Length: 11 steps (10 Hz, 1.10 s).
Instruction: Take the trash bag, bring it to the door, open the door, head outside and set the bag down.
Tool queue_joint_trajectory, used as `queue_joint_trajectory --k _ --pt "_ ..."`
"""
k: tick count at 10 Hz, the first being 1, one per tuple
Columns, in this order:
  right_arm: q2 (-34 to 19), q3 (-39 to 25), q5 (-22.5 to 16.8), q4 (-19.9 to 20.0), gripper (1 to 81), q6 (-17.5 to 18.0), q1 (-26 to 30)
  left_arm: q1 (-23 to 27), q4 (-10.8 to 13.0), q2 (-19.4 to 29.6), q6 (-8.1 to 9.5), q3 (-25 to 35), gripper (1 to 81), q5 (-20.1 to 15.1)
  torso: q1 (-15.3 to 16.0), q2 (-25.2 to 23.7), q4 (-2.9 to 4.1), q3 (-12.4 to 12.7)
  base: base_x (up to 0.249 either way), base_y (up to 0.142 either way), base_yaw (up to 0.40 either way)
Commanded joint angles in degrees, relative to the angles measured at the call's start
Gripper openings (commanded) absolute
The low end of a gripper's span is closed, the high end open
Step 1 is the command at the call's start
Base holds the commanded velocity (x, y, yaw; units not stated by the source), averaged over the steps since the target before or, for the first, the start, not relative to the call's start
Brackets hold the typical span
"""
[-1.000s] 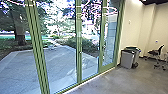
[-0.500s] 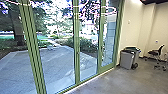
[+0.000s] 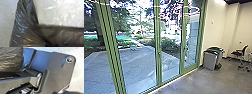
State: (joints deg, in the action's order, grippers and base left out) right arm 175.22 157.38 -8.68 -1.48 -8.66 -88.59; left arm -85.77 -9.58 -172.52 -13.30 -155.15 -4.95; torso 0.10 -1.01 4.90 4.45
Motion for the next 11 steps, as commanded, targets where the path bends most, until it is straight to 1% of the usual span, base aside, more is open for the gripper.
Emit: queue_joint_trajectory --k 1,11 --pt "0.07 0.11 -3.27 0.33 81.1 -0.22 3.55 3.81 0.27 -0.02 -0.24 0.20 1.0 -3.05 0.00 0.00 0.00 0.00 0.114 -0.068 0.000" --pt "0.07 0.11 -3.27 0.33 81.1 -0.22 3.55 3.81 0.27 -0.11 -0.24 0.20 1.0 -2.96 -0.02 0.00 0.00 0.00 0.123 0.000 0.000"
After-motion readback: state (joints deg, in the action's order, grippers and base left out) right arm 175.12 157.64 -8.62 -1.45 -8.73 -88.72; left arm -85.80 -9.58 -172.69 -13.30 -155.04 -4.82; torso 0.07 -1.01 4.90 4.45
